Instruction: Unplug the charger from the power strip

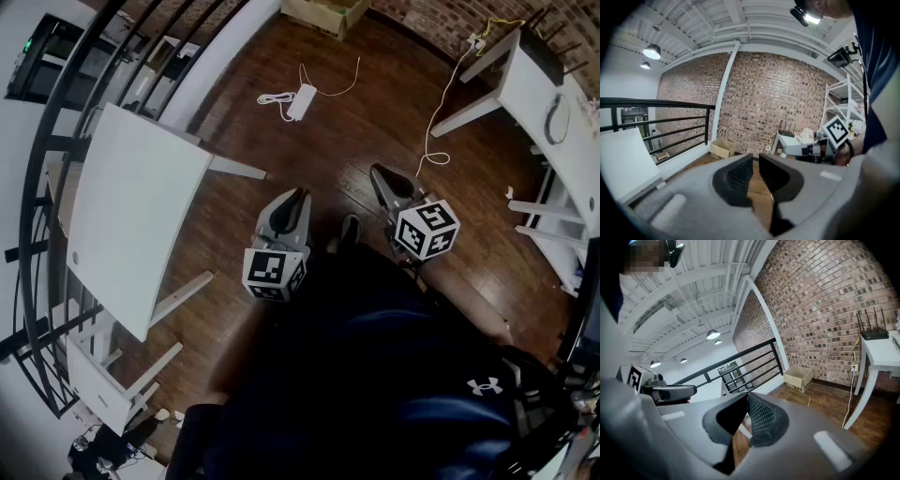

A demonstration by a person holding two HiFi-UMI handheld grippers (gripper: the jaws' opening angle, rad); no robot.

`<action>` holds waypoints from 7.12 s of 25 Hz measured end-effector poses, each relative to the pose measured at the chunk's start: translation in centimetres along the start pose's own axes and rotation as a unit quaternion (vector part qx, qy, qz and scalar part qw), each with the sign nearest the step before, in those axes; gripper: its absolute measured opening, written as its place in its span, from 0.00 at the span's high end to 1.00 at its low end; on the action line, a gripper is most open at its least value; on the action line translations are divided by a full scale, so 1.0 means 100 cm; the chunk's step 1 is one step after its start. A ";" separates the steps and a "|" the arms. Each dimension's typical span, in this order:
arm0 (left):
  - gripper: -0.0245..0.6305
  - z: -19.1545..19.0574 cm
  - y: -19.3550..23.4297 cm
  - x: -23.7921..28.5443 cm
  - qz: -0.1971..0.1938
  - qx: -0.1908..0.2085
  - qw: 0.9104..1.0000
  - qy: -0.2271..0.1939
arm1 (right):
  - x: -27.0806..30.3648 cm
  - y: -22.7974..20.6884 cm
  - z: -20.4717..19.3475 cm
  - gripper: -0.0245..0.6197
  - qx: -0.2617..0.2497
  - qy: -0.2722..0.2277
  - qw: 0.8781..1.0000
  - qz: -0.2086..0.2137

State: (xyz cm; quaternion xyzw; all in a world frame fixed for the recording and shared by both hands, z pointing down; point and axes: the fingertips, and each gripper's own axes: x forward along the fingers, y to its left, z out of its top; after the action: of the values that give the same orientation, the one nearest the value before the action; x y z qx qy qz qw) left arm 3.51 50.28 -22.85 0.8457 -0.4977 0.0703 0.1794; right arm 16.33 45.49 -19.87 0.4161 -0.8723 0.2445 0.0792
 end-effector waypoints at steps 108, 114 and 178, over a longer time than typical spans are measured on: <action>0.69 -0.611 0.521 0.688 -0.043 0.124 0.955 0.264 | 0.791 -0.447 -0.464 0.66 -0.245 0.267 0.925 0.109; 0.70 -0.613 0.521 0.687 -0.029 0.119 0.955 0.271 | 0.793 -0.446 -0.462 0.67 -0.258 0.258 0.925 0.106; 0.71 -0.612 0.517 0.685 -0.014 0.116 0.952 0.284 | 0.787 -0.443 -0.455 0.74 -0.287 0.254 0.919 0.090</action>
State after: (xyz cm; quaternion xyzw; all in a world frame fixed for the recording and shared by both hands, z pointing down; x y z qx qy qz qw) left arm -3.71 -5.57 66.25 0.8127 -0.4025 0.3625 0.2146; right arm -3.24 -9.87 62.47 0.2192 -0.8894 0.0872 0.3916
